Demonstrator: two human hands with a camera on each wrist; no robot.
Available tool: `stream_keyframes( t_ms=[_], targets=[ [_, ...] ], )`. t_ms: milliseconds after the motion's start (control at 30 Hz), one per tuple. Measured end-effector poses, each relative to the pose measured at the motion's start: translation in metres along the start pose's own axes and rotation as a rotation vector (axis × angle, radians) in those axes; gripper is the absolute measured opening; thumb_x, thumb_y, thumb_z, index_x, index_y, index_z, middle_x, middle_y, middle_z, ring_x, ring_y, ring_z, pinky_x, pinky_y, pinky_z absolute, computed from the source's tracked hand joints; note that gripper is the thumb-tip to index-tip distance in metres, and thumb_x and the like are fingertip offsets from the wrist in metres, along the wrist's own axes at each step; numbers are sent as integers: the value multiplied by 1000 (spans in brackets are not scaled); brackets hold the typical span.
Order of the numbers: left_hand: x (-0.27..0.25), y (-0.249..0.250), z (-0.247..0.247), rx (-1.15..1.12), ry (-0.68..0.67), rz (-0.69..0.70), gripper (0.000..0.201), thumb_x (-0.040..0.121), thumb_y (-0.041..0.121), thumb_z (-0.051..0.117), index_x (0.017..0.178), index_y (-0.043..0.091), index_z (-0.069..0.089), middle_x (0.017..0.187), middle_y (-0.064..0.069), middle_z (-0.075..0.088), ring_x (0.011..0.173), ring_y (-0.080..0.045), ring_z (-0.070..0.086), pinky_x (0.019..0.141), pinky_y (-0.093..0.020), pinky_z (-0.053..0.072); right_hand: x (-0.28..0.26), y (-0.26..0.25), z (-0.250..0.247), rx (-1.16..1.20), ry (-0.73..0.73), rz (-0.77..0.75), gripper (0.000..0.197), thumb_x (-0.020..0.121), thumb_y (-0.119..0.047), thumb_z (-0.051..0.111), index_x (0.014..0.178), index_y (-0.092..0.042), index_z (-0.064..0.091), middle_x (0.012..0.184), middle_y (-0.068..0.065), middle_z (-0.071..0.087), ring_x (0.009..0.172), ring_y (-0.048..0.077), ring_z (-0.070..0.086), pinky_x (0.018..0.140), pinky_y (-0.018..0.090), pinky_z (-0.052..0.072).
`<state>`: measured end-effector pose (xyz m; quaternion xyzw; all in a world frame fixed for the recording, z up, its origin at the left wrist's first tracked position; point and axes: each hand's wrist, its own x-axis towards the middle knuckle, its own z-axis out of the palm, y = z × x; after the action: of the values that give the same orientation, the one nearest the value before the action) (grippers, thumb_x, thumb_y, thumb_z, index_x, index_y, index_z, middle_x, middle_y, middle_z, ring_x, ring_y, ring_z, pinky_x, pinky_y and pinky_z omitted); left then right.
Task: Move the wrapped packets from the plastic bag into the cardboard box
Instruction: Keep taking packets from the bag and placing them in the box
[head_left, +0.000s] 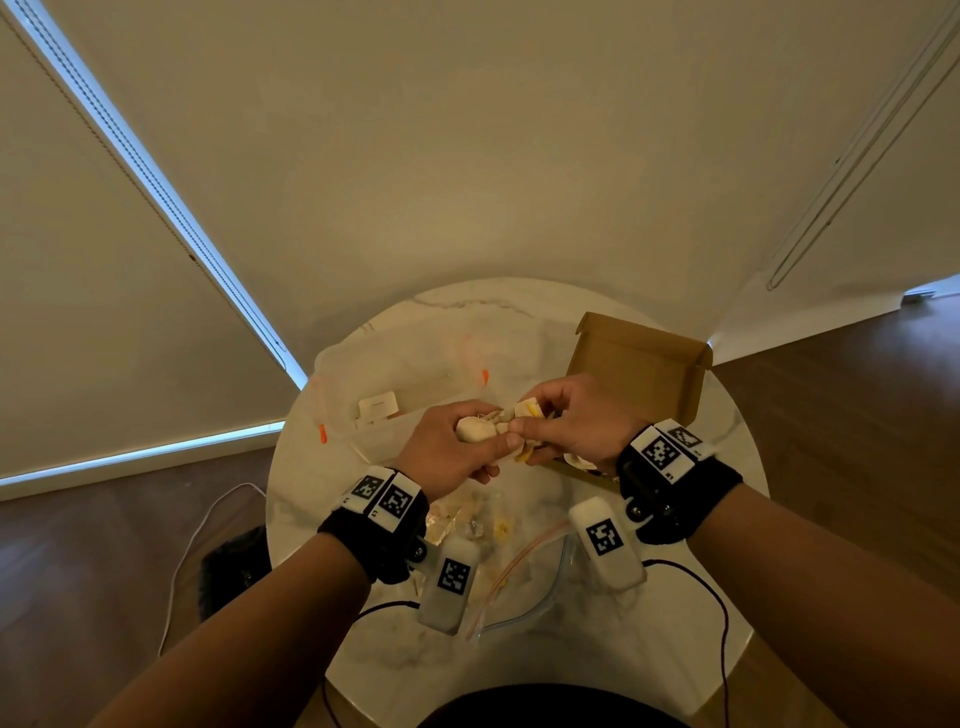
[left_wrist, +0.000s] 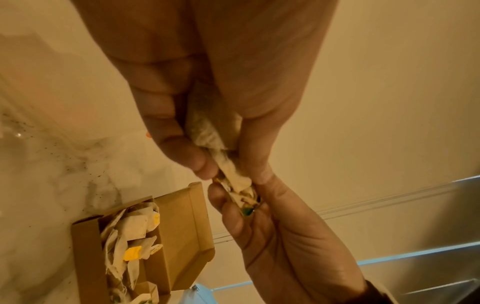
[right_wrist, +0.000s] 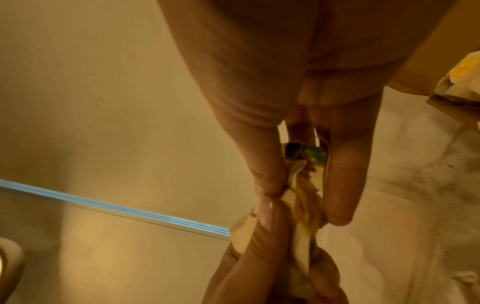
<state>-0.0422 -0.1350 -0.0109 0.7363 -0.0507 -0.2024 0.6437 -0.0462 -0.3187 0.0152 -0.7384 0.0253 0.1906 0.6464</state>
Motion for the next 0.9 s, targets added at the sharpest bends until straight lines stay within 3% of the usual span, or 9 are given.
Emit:
stream_keyframes(
  t_ms=[133, 200, 333, 500, 667, 833, 900],
  targets=[
    [2, 1, -1, 3, 45, -6, 15, 82, 13, 76, 95, 7, 70, 67, -6, 68, 53, -19, 63, 51, -28, 55, 0, -2, -1, 132, 21, 46, 23, 91, -7, 62, 108, 8, 61, 94, 23, 67, 77, 31, 71, 64, 37, 62],
    [3, 1, -1, -20, 56, -17, 13, 82, 11, 76, 93, 8, 70, 66, -5, 66, 52, -19, 62, 51, -28, 54, -1, -1, -1, 162, 26, 53, 22, 93, -3, 58, 109, 12, 59, 95, 26, 67, 74, 29, 71, 63, 35, 62],
    [2, 1, 1, -71, 69, -47, 15, 82, 11, 76, 94, 6, 69, 65, -5, 65, 52, -19, 61, 50, -28, 53, -2, 0, -1, 144, 44, 44, 19, 94, 1, 55, 106, 14, 60, 90, 24, 68, 68, 25, 71, 61, 30, 61],
    [0, 1, 3, -135, 57, -83, 22, 83, 10, 74, 102, 2, 66, 67, -9, 64, 50, -21, 60, 46, -26, 48, -3, -1, -1, 69, 54, 30, 15, 94, -2, 56, 102, 7, 65, 85, 18, 70, 70, 27, 71, 60, 32, 61],
    [1, 2, 1, -125, 43, -81, 21, 84, 11, 74, 102, 4, 67, 69, -10, 65, 50, -20, 57, 47, -27, 49, -3, -2, -5, -10, 92, 11, 15, 94, -4, 56, 100, 5, 67, 93, 27, 70, 78, 35, 70, 58, 32, 60],
    [2, 4, 1, -97, 17, -72, 19, 85, 13, 74, 101, 5, 66, 80, -18, 70, 53, -22, 58, 49, -28, 50, -2, -3, -7, -74, 156, -37, 14, 94, -4, 56, 97, 3, 68, 84, 21, 71, 56, 14, 67, 47, 21, 52],
    [2, 5, 1, -70, 5, -64, 17, 85, 14, 73, 99, 6, 67, 82, -19, 71, 54, -23, 59, 50, -28, 50, -1, -3, -8, -137, 201, -67, 14, 94, -4, 56, 94, -1, 69, 82, 15, 71, 56, 12, 66, 50, 22, 53]
  ],
)
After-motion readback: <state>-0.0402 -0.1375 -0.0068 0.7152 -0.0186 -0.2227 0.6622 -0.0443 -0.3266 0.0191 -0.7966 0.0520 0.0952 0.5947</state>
